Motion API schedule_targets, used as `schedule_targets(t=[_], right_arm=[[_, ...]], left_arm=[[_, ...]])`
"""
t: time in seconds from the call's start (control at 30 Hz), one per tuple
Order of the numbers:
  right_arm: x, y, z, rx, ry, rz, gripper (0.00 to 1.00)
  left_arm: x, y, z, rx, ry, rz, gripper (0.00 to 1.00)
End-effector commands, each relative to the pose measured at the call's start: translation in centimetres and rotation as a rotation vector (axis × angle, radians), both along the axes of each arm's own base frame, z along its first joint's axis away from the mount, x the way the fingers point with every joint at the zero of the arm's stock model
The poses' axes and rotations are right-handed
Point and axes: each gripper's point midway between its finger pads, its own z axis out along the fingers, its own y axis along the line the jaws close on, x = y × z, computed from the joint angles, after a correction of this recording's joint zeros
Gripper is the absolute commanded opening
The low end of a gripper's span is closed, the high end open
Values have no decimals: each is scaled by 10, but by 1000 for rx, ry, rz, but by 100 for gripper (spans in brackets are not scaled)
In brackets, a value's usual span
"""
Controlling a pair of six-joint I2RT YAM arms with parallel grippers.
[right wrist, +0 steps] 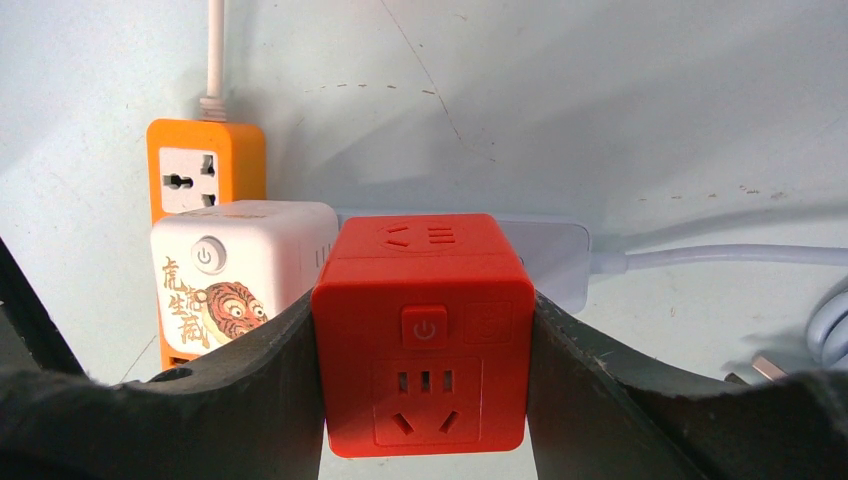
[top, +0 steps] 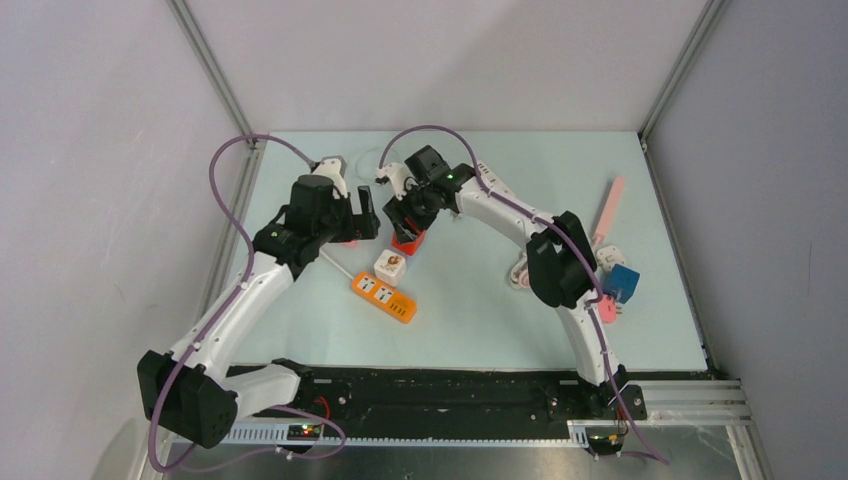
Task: Insert the plug
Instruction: Insert the plug into the socket.
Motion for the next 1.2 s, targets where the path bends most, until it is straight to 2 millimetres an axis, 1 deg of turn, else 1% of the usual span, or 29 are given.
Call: schedule_targets(t=[0.0, 0.17, 0.33, 0.53, 0.87, 1.03, 1.17], right_arm=[[5, 12, 6, 5, -32, 12, 2], [2, 10, -5, -29, -17, 10, 2], [5, 5, -12, -79, -43, -16, 2], [5, 2, -12, -92, -53, -13, 1], [1, -9, -14, -144, -50, -9, 1], [2, -12, -16, -157, -52, -16, 1], [3, -13, -12, -149, -58, -26, 1]], left_arm=[[3, 0, 16, -44, -53, 7, 100], [3, 1, 14, -42, -50, 10, 100], [2, 1, 12, -41, -44, 9, 100], [3, 1, 9, -41, -39, 8, 100], [1, 0, 6, -41, -28, 1, 100], [1, 0, 5, -42, -26, -2, 100], [0, 0, 4, -41, -26, 1, 100]])
